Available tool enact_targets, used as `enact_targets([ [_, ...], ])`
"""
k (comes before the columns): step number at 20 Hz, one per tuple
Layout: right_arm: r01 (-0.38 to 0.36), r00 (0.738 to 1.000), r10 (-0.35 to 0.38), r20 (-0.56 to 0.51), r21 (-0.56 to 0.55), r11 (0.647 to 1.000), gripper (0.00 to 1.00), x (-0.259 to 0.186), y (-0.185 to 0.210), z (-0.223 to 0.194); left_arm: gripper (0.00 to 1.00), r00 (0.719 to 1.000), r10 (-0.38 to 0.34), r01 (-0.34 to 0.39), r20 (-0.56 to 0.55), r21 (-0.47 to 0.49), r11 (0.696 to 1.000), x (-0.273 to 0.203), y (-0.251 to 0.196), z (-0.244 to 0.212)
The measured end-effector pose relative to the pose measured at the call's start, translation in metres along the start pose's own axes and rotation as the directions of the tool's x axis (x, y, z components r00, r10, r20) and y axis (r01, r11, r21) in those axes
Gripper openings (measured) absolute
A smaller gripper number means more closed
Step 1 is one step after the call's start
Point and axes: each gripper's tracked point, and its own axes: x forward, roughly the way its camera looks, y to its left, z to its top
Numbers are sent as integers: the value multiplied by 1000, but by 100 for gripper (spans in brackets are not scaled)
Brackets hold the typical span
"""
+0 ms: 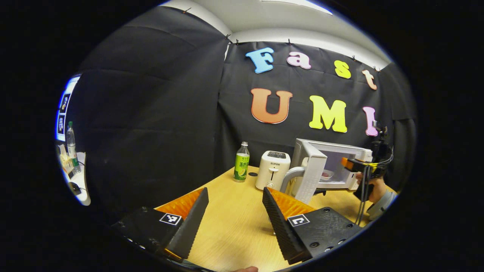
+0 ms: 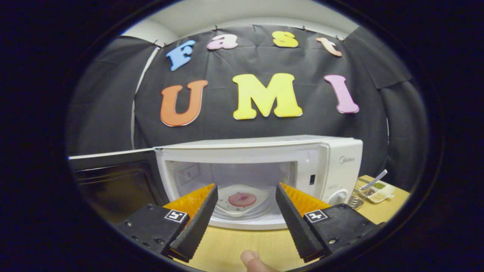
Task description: Open the microwave oven with the left hand, put the food in, and close the microwave oven.
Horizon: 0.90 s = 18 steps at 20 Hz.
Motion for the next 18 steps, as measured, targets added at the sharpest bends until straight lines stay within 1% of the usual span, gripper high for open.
enact_targets([
  [1,-12,1000,12,20,-6,1000,92,-20,-4,9,83,1000,-1,1,13,7,1000,1,-3,5],
  [2,-27,999,27,39,-8,1000,91,-40,-6,17,81,1000,0,-1,31,12,1000,-1,-4,12],
  [3,-42,998,42,56,-11,999,98,-59,-7,26,69,999,-4,3,38,17,1000,-1,-7,15],
  [4,-49,996,50,69,-16,999,98,-77,-10,34,50,999,4,-5,46,25,1000,0,-7,16],
  [5,-55,995,58,78,-29,998,98,-94,-12,41,48,999,1,-3,47,34,999,3,-8,19],
  [6,-61,994,64,89,-43,997,98,-111,-12,49,27,999,-4,2,50,42,999,3,-11,19],
  [7,-63,993,69,99,-56,996,98,-130,-12,54,21,999,-14,12,45,44,999,4,-14,19],
  [8,-70,990,77,115,-66,995,98,-149,-11,61,32,999,-13,11,40,50,999,3,-17,18],
  [10,-59,987,71,141,-87,994,98,-182,-16,73,20,1000,-3,1,30,61,998,15,-16,13],
  [11,-60,984,76,159,-101,993,98,-199,-19,79,18,1000,-4,2,24,64,998,18,-18,10],
  [12,-57,983,77,168,-120,991,98,-214,-22,85,19,1000,-7,6,20,61,998,22,-19,8],
  [13,-46,982,69,177,-134,990,92,-227,-29,90,6,1000,19,-20,25,47,999,27,-17,7],
  [14,-30,981,57,183,-146,989,99,-239,-35,94,2,1000,-2,2,3,39,999,29,-18,-3],
  [15,-21,980,49,190,-149,989,96,-248,-41,99,0,1000,-22,23,-12,40,999,35,-24,-6],
  [16,-15,982,42,186,-147,989,100,-256,-45,100,0,1000,-25,26,-16,55,998,42,-23,-9],
  [18,-17,985,39,170,-132,991,100,-269,-54,103,0,997,-64,66,-39,58,996,53,-30,-19],
])
